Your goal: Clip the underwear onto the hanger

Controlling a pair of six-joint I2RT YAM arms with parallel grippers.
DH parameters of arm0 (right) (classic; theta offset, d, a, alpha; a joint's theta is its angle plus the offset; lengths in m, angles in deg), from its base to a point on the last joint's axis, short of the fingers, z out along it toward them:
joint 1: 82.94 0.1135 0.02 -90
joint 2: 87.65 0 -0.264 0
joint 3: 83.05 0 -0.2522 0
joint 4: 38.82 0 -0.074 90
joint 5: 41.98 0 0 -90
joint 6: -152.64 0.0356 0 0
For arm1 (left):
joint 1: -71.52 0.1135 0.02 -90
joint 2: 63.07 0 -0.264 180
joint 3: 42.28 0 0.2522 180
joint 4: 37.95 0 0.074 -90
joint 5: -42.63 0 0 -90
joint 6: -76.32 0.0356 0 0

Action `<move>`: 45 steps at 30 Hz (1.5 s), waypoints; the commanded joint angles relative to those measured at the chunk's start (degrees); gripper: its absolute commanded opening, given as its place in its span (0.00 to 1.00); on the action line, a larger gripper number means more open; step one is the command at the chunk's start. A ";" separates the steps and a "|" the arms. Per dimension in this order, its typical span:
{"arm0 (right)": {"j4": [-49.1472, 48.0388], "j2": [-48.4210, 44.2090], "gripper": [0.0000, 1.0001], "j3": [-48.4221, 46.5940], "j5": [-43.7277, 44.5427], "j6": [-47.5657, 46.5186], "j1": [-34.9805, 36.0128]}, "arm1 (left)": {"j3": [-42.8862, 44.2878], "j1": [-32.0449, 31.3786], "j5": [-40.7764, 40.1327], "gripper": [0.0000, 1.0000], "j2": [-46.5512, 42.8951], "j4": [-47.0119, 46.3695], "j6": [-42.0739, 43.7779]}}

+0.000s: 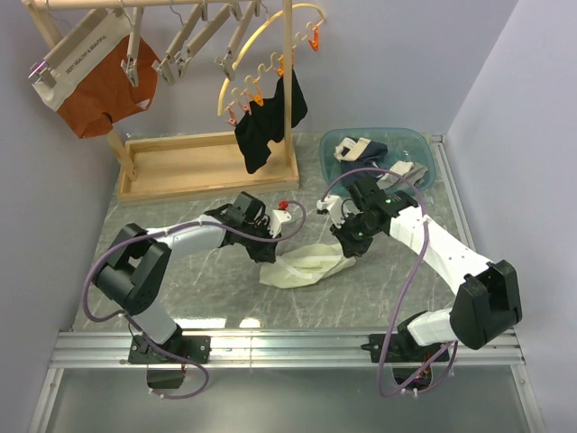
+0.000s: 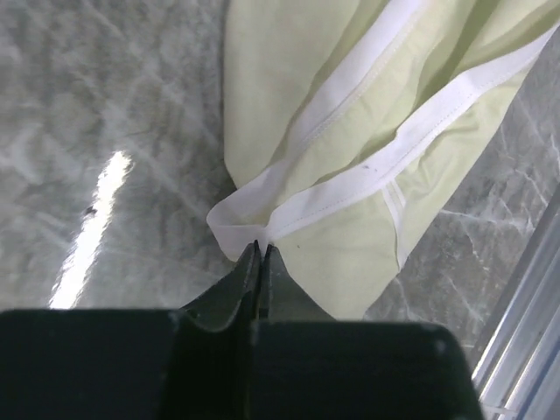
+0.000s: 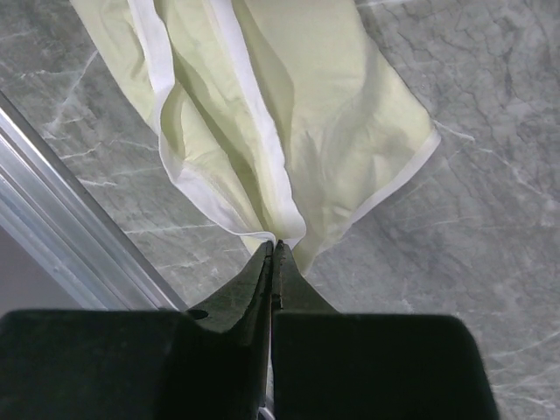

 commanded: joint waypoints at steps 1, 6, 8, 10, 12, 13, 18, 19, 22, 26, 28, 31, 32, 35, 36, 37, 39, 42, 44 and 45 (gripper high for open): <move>-1.31 -1.40 0.00 -1.39 -0.64 0.91 -1.95 | 3.03 1.60 -2.23 0.00 -5.66 0.49 -1.75; -3.07 -1.22 0.00 -4.64 -0.74 2.85 -4.32 | 5.58 8.45 0.59 0.00 -13.99 1.91 -4.92; -5.61 -1.13 0.00 -7.61 1.54 4.86 -5.64 | 5.67 10.91 0.33 0.00 -17.25 -0.71 -5.97; -7.89 -0.87 0.00 -10.61 2.95 6.71 -7.57 | 5.76 13.19 0.33 0.00 -21.65 -3.09 -6.59; -9.22 -0.61 0.00 -15.88 3.66 8.38 -9.24 | 6.46 14.17 -0.11 0.00 -24.46 -5.12 -6.68; -10.09 -0.52 0.00 -17.46 3.66 9.52 -10.03 | 6.81 15.04 0.23 0.00 -25.08 -5.30 -6.24; -11.60 -1.31 0.00 -21.26 3.93 9.10 -11.09 | 9.45 15.93 3.30 0.00 -25.97 -0.75 -2.38; -11.60 -1.66 0.00 -21.08 3.75 9.00 -11.01 | 9.45 15.93 4.01 0.00 -25.97 -0.12 -2.02; -11.77 -3.14 0.00 -18.46 3.58 8.48 -11.01 | 7.79 15.93 4.55 0.00 -27.37 -0.38 -1.93; -13.88 -6.05 0.00 -13.70 3.75 8.83 -10.83 | 5.33 15.93 3.58 0.00 -29.22 -1.43 -2.02; -14.32 -6.41 0.00 -12.04 3.66 9.09 -10.13 | 5.06 15.85 3.67 0.00 -29.22 -0.91 -1.85; -12.83 -6.67 0.00 -11.15 4.19 8.74 -8.73 | 5.58 15.84 4.53 0.00 -29.13 0.76 -0.62; -12.39 -7.11 0.00 -11.24 3.23 8.57 -8.72 | 6.28 15.84 5.59 0.00 -29.57 2.76 0.00; -11.42 -10.53 0.00 -10.71 1.30 10.05 -8.46 | 6.55 15.84 13.05 0.00 -31.67 8.03 3.42; -9.85 -11.49 0.00 -10.62 0.68 10.41 -8.02 | 6.38 15.84 15.24 0.00 -32.38 9.62 4.65; -9.23 -13.42 0.00 -10.10 0.33 10.76 -7.85 | 6.20 15.41 17.62 0.00 -33.08 11.47 7.10; -8.00 -15.71 0.00 -8.87 -1.17 11.02 -6.79 | 4.71 14.79 18.25 0.00 -35.54 15.08 8.70; -5.90 -21.24 0.00 -5.97 -3.52 10.59 -5.56 | 1.90 13.39 17.47 0.00 -39.84 16.84 9.50; -3.96 -22.22 0.00 -4.48 -5.64 9.36 -5.91 | 0.06 12.25 16.67 0.00 -43.61 17.81 9.41; -2.12 -23.44 0.00 -3.77 -8.87 8.75 -5.91 | -0.39 11.28 16.32 0.00 -44.85 19.29 9.58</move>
